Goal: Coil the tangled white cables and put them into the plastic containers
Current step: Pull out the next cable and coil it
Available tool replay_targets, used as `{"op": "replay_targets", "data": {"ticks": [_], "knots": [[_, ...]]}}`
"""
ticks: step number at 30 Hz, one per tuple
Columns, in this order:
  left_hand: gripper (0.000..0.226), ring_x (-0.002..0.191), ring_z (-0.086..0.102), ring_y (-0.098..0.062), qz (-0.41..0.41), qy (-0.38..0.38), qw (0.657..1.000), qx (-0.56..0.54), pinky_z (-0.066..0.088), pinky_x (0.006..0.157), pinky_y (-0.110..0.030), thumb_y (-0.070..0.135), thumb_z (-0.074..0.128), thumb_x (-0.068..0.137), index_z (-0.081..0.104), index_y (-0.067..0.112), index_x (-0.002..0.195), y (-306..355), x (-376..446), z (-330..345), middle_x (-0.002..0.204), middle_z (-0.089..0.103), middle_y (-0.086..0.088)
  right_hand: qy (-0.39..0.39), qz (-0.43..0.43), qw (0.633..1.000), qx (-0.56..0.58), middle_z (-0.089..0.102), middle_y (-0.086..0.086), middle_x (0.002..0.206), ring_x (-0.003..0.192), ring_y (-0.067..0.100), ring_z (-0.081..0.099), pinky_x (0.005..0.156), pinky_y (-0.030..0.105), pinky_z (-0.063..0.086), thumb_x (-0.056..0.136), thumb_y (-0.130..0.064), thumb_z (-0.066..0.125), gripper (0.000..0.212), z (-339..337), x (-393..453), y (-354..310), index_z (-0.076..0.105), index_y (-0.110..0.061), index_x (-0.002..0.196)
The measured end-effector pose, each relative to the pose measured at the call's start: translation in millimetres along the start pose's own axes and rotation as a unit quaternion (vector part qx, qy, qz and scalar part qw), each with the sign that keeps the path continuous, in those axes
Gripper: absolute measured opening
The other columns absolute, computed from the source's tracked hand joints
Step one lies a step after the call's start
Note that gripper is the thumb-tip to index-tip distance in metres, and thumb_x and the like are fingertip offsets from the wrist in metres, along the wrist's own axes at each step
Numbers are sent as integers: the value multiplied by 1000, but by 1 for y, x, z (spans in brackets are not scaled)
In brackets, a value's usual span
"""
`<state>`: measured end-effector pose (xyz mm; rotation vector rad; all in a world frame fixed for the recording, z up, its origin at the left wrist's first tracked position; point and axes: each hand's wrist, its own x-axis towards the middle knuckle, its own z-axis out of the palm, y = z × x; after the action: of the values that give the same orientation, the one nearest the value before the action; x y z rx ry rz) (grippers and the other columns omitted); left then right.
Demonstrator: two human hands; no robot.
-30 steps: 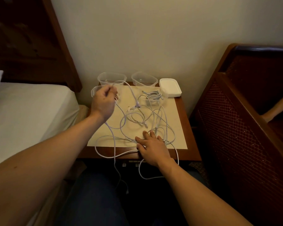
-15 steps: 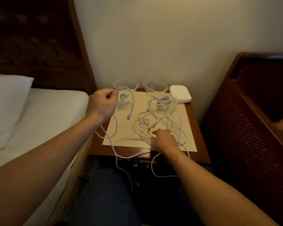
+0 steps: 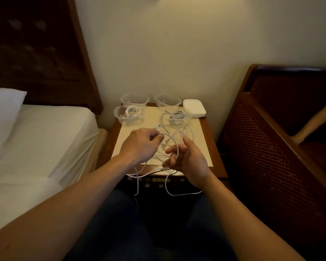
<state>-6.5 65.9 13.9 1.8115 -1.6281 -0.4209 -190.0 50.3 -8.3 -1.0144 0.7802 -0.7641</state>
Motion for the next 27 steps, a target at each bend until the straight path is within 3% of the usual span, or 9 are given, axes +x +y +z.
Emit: {"op": "replay_targets", "data": {"ticks": [3,5,9,13,18,21,23,25,27], "knots": [[30,105,63,-10,15,-34,999,22,53,91,-39,54,52,97,74,38,109,2,-10,4,111,73,15,-9,-9,1000,-22,30,4,52,45,21,45,57,35,40,106,-40,44,47,-4,-16,-1,67,-9,79],[40,110,62,-12,39,-77,996,16,52,95,-42,63,48,93,72,38,113,1,-16,7,117,71,15,-59,34,998,8,27,0,50,41,15,34,54,33,38,104,-37,45,42,-7,-30,-8,64,-10,78],[47,109,62,-10,103,-114,987,43,49,97,-46,69,43,90,71,38,112,-1,-28,16,112,71,16,-190,119,968,112,31,-4,50,43,10,36,54,29,41,105,-35,41,38,-17,-52,-13,60,-9,85],[20,81,62,-7,103,-106,967,-206,50,80,-35,24,59,102,72,24,87,15,-49,21,82,71,6,-304,142,919,206,46,-2,59,48,8,33,43,19,32,108,-41,34,42,-16,-64,3,57,-7,101],[13,83,62,-19,60,-106,933,-338,54,79,-37,15,65,87,72,4,85,30,-70,35,86,69,-18,-356,113,889,264,49,0,60,38,7,31,33,17,24,107,-42,37,40,7,-75,13,57,-8,101],[8,74,65,-11,11,-106,936,-335,53,73,-25,-1,68,80,66,-8,78,34,-75,44,74,69,-7,-324,73,902,277,55,1,69,37,5,45,31,15,30,106,-31,41,28,16,-79,8,55,-6,110],[9,72,67,-12,-11,-138,938,-319,54,74,-31,0,69,80,72,3,73,32,-76,47,70,70,0,-230,26,940,252,60,6,81,41,5,49,35,14,39,103,-19,46,22,17,-82,0,54,-4,117],[28,69,63,-15,2,-178,942,-284,52,72,-35,5,65,91,76,22,72,29,-80,48,72,70,2,-126,-26,962,240,70,12,99,55,9,61,50,17,53,100,-7,46,27,10,-83,-7,53,-2,125],[29,60,56,-14,3,-195,947,-255,48,62,-31,12,58,101,73,26,81,26,-87,48,73,66,1,-81,-61,961,259,70,18,121,91,22,74,78,30,62,104,-2,35,34,-2,-83,-13,48,0,135]]}}
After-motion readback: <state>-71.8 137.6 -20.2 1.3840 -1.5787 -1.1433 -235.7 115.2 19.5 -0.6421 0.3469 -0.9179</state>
